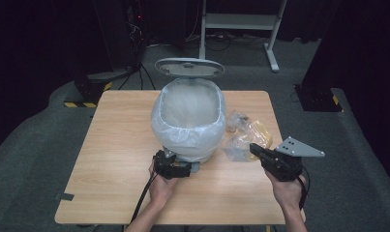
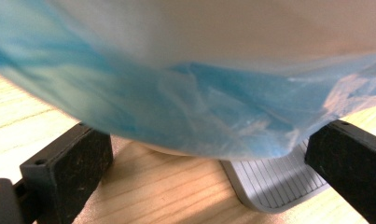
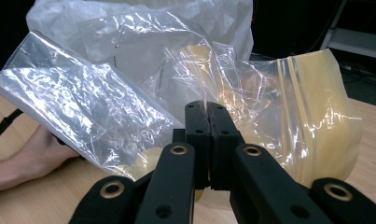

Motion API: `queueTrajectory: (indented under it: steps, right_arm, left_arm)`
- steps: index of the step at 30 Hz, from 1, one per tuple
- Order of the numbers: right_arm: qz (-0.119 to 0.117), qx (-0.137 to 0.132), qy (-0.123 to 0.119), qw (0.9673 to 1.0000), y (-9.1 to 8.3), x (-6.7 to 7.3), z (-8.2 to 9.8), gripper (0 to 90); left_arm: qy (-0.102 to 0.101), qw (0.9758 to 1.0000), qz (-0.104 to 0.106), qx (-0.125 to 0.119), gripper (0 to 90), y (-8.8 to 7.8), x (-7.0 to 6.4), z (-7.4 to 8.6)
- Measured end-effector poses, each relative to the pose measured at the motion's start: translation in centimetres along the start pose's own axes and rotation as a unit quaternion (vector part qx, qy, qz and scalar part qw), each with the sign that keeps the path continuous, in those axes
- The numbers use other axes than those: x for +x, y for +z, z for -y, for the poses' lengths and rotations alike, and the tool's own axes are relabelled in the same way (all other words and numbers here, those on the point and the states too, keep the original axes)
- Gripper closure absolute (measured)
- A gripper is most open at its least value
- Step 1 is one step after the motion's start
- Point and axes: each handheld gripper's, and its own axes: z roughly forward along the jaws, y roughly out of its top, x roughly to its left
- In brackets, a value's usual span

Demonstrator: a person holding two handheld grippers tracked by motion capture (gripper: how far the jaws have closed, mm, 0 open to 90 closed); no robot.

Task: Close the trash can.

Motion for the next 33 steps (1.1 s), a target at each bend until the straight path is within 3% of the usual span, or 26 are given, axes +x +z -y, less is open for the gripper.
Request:
queueTrajectory:
  steps: [12, 33]
  right_arm:
    - [-0.024, -0.016, -0.008, 0.9995, -0.1, 0.3, -2.0, 88.8]
    - [-0.065, -0.027, -0.016, 0.9974, 1.2, 1.0, -5.1, 88.8]
  left_arm:
    - [0.000, 1.0000, 0.000, 0.000, 1.1, 0.0, 0.0, 0.0]
    - [-0.001, 1.0000, 0.001, 0.000, 1.1, 0.0, 0.0, 0.0]
